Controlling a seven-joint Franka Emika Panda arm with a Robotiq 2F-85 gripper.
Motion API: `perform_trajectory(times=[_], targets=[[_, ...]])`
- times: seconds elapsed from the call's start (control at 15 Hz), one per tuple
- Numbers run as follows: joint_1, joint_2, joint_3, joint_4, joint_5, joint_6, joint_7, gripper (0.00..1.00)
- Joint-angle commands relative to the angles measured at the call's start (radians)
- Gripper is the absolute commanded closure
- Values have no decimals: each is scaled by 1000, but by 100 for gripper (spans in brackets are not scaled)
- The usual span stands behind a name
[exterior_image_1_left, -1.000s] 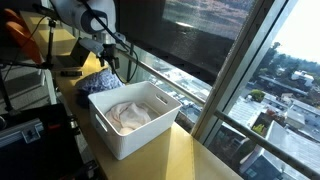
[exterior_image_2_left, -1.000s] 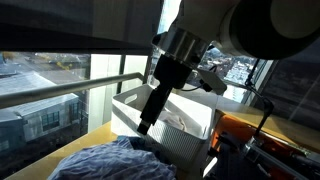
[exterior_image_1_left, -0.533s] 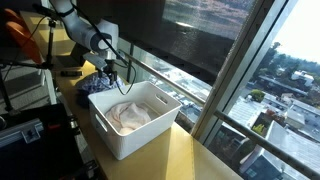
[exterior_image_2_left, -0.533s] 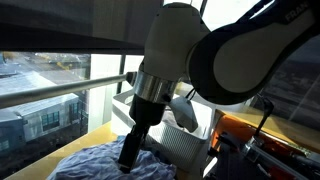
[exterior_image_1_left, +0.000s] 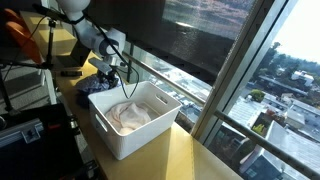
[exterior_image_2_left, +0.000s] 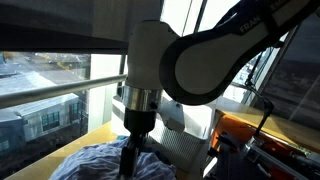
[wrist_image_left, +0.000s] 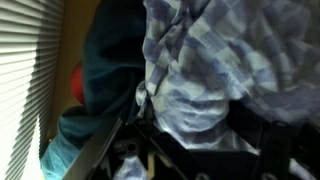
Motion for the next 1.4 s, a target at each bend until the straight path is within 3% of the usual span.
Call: perform_trajectory(times=[0.0,0.4,0.73,1.33], targets=[[-18,34,-7,73,17,-88,-38,58],[-50,-20,-1,99,44,-176,-53,99],[-61,-194,18,79,85,-245,-68,99],[-52,-525,10,158,89,-291,-64,99]])
